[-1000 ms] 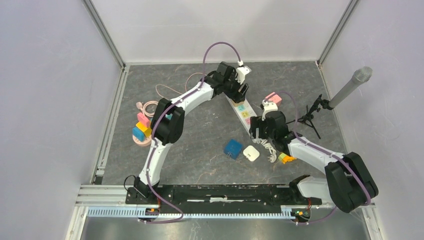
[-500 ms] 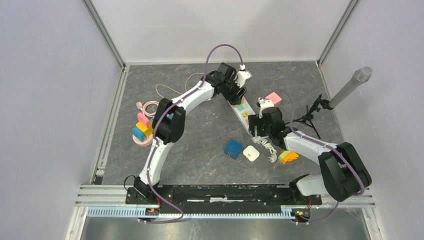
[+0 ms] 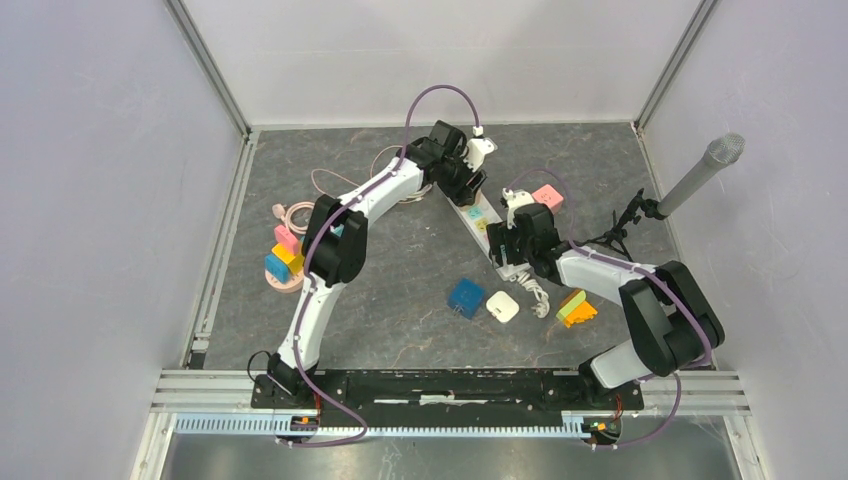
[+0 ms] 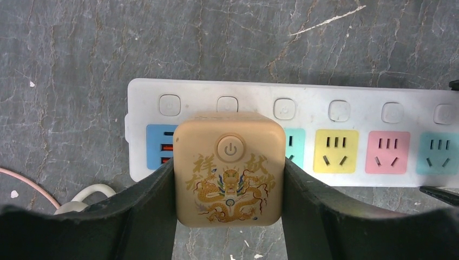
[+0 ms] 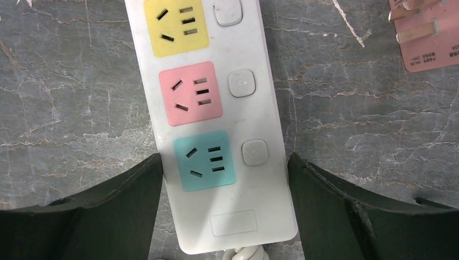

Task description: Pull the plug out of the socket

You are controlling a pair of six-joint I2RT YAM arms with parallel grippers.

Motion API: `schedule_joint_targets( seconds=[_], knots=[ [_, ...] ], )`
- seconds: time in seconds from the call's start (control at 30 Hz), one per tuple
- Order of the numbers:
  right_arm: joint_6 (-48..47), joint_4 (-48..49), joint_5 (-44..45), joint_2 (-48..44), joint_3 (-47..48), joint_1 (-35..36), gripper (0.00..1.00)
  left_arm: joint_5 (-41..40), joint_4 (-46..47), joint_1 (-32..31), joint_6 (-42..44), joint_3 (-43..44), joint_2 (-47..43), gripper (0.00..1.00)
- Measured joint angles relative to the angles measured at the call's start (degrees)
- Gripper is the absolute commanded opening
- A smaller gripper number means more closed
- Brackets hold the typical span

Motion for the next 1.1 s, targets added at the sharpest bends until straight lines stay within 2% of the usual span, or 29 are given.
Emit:
schedule_joint_targets(
  seconds=[0.23,0.47,0.8,1.1],
  knots=[
    [-0.04,-1.81,0.07,1.2,1.27,0.0,0.47,1.77,-0.28,0.68,-0.7,0.31,0.02,0.26],
    [-0.02,-0.72,0.24,2.67,2.56,0.61,0.44,4.42,-0.28,2.91,-2.8,0.33,0.02,0.24],
    [0.81,-2.27,1.09,3.48,3.72,0.76,0.38,-5.51,0.61,-0.74,0.0,-0.76,-0.57,0.24],
    [1.27,-2.27,1.81,3.34,3.69,0.98,0.35,4.44,1.7,2.62,-2.82,-0.87,-0.31,0.23]
  ],
)
